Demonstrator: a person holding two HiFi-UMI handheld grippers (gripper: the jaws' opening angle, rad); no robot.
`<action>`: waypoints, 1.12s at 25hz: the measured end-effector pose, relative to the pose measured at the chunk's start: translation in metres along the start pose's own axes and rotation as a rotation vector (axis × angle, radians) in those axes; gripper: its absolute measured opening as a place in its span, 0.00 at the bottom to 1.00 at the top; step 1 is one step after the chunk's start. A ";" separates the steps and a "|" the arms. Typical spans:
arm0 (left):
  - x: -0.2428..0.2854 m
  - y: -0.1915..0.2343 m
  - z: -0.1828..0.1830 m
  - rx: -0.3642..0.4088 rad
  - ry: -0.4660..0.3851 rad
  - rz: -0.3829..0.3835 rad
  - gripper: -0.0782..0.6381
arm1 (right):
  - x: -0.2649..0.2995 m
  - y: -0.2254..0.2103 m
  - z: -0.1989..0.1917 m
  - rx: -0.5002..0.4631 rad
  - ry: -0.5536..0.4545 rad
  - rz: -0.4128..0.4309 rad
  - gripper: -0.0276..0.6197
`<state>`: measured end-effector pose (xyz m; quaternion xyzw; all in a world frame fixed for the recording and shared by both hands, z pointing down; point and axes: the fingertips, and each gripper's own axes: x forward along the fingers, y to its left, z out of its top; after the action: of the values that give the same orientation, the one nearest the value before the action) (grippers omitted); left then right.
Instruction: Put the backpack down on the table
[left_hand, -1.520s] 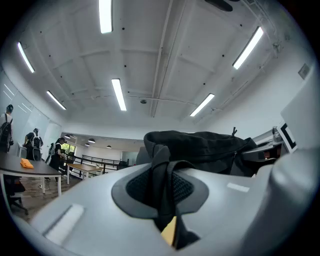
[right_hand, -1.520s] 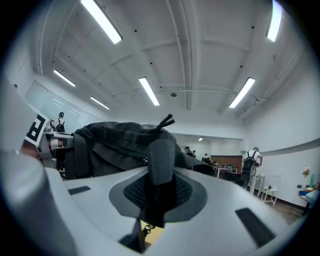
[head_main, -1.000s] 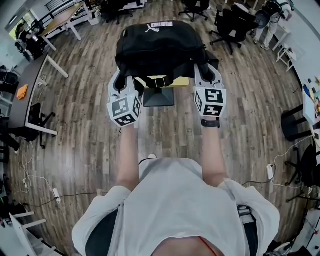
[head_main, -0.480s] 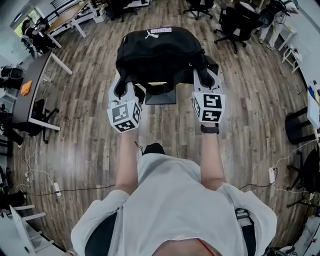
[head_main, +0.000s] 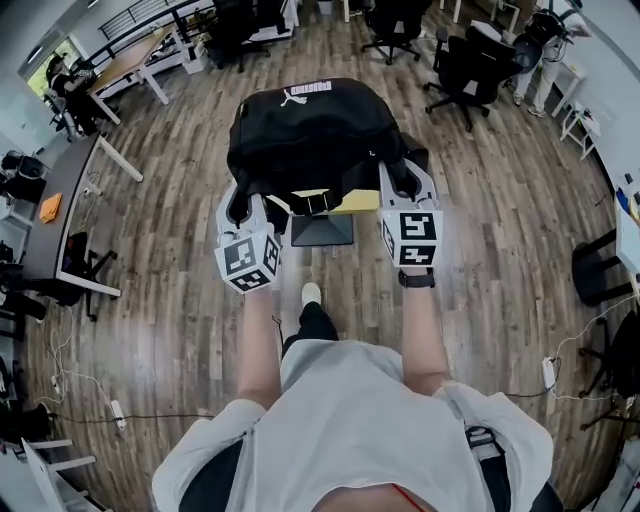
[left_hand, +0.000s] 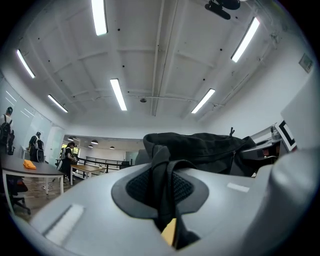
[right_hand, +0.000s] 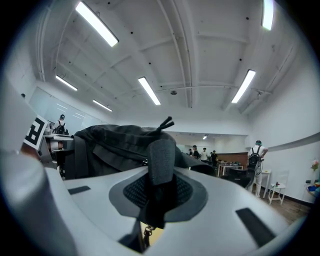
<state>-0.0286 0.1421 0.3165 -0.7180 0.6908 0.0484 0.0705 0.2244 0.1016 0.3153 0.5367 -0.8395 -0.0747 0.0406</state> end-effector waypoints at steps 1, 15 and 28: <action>0.012 0.004 -0.004 -0.007 0.002 -0.003 0.18 | 0.011 -0.001 -0.001 -0.002 0.004 -0.003 0.13; 0.176 0.100 -0.022 -0.056 -0.022 -0.043 0.18 | 0.185 0.010 0.021 -0.032 -0.003 -0.044 0.13; 0.282 0.183 -0.049 -0.115 -0.032 -0.026 0.18 | 0.318 0.038 0.027 -0.073 -0.010 -0.059 0.13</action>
<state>-0.2011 -0.1504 0.3113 -0.7290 0.6761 0.0987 0.0406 0.0525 -0.1693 0.2915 0.5592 -0.8201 -0.1089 0.0538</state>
